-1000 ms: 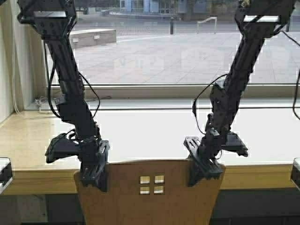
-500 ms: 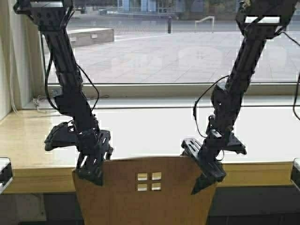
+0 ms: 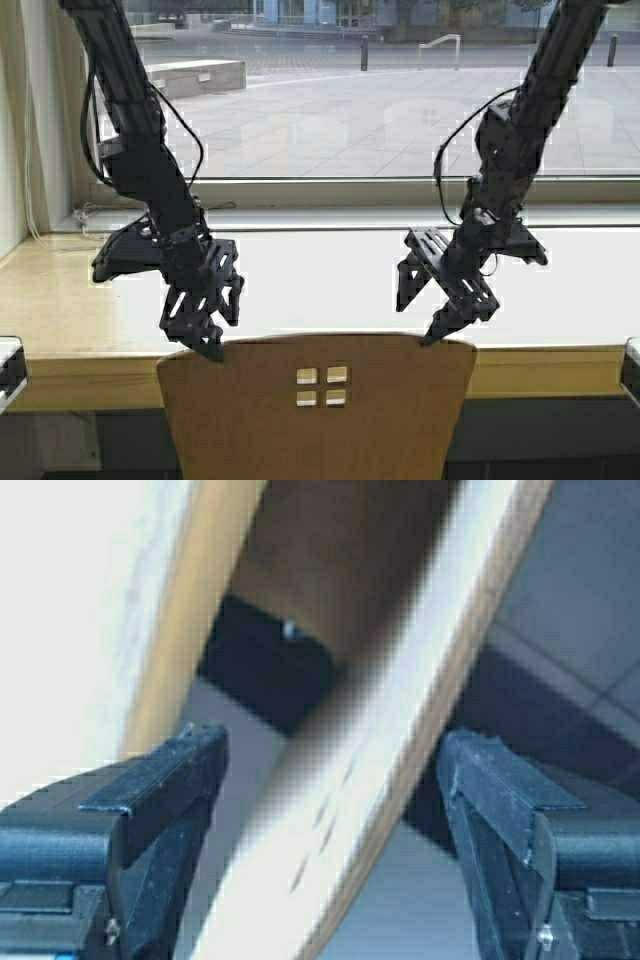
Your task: Push the chairs under the table
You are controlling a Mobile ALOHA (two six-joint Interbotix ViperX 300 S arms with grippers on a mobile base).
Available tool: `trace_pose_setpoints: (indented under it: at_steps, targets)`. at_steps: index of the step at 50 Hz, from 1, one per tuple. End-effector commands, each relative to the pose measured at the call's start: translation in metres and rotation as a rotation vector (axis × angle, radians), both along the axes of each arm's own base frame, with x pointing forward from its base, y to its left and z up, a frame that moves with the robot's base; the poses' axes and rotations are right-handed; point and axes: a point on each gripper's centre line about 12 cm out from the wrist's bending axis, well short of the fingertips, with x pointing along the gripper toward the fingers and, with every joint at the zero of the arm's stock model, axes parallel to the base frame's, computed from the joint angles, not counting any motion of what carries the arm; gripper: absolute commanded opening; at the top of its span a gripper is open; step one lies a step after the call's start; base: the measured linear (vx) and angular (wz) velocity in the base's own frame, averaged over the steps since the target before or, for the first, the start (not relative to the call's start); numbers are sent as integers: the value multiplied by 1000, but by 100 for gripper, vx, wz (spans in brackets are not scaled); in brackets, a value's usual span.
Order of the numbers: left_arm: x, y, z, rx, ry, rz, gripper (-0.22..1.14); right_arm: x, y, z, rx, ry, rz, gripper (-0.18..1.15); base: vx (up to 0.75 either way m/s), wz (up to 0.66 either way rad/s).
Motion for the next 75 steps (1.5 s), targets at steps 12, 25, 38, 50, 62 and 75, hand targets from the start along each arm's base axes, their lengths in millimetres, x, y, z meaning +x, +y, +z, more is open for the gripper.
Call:
trace_pose_setpoints:
  at_steps: [12,25,38,50,62,75]
  targets:
    - [-11,24,109,-24,-156,-21,90,-9,-10,99,-7,-158,29,93,0,0]
    - [-54,54,183,210,-316,-409,90,-24,-38,155,-247,-345,352,93,0,0]
    - [-99,72,245,441,-468,-770,90,-56,-59,221,-505,-580,560,93,-3,5]
    - [-125,99,290,676,-578,-951,90,-87,-58,319,-616,-859,613,93,-6,4]
    - [-169,117,285,788,-586,-1010,90,-115,-55,348,-696,-1005,656,93,-6,-5]
    - [-203,123,299,827,-678,-982,90,-119,-58,336,-714,-1026,642,93,-7,9]
